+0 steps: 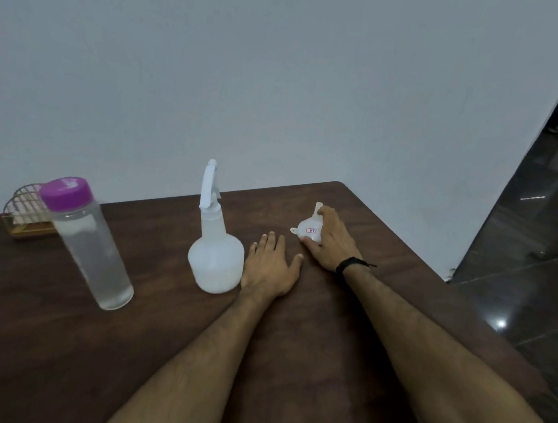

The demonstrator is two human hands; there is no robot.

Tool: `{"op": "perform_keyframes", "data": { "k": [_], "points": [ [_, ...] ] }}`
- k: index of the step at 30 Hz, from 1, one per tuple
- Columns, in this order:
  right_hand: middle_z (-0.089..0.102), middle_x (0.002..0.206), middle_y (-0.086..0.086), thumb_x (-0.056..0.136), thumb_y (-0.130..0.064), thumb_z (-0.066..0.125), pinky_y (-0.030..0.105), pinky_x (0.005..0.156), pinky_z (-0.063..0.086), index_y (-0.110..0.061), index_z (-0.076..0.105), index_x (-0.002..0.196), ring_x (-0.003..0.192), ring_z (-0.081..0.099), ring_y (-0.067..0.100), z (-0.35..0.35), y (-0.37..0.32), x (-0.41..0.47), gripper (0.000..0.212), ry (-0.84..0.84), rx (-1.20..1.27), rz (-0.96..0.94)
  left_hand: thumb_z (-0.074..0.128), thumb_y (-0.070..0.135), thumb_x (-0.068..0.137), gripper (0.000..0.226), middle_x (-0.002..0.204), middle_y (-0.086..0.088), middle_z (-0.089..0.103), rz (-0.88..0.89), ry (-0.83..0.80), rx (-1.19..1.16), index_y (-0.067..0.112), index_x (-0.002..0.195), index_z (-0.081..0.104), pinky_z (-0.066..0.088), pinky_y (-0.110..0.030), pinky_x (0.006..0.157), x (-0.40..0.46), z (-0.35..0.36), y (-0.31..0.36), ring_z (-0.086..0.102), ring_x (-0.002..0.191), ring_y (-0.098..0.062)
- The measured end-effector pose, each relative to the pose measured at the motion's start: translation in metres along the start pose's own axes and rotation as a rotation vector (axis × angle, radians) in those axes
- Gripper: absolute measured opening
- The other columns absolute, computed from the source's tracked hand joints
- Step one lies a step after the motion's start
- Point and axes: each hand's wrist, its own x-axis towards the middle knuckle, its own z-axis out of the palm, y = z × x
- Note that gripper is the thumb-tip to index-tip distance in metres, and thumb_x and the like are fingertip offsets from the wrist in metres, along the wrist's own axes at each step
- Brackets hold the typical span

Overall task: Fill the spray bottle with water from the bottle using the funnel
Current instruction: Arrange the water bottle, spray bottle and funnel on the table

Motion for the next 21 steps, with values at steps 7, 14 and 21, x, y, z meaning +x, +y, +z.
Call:
{"op": "perform_keyframes", "data": {
  "k": [7, 14, 21],
  "points": [
    [0.049, 0.138, 0.0, 0.078, -0.051, 0.07, 0.042, 0.088, 0.051, -0.03, 0.021, 0.137, 0.12, 0.053, 0.023, -0.01, -0.027, -0.048, 0.08, -0.016, 0.058, -0.023, 0.027, 0.054, 0.1, 0.072, 0.165, -0.01, 0.015, 0.042, 0.001, -0.02, 0.01, 0.157, 0.02, 0.007, -0.036, 0.124, -0.069, -0.004, -0.015, 0.01, 0.153, -0.022],
    [0.046, 0.141, -0.001, 0.067, -0.065, 0.065, 0.033, 0.088, 0.042, -0.025, 0.022, 0.145, 0.122, 0.05, 0.022, -0.017, -0.051, -0.085, 0.098, -0.015, 0.095, -0.002, 0.038, 0.051, 0.1, 0.067, 0.162, -0.008, 0.026, 0.157, 0.032, -0.071, 0.012, 0.153, 0.032, 0.015, -0.035, 0.121, -0.126, -0.016, -0.029, 0.02, 0.15, -0.02],
    [0.047, 0.132, 0.008, 0.074, -0.056, 0.074, 0.04, 0.101, 0.042, -0.012, 0.043, 0.132, 0.12, 0.046, 0.026, -0.024, -0.078, -0.117, 0.079, 0.312, 0.037, -0.132, 0.05, 0.049, 0.095, 0.055, 0.151, 0.001, 0.047, 0.221, 0.109, -0.14, 0.019, 0.142, 0.051, 0.034, -0.031, 0.11, -0.165, -0.03, -0.066, 0.041, 0.139, -0.016]
  ]
}}
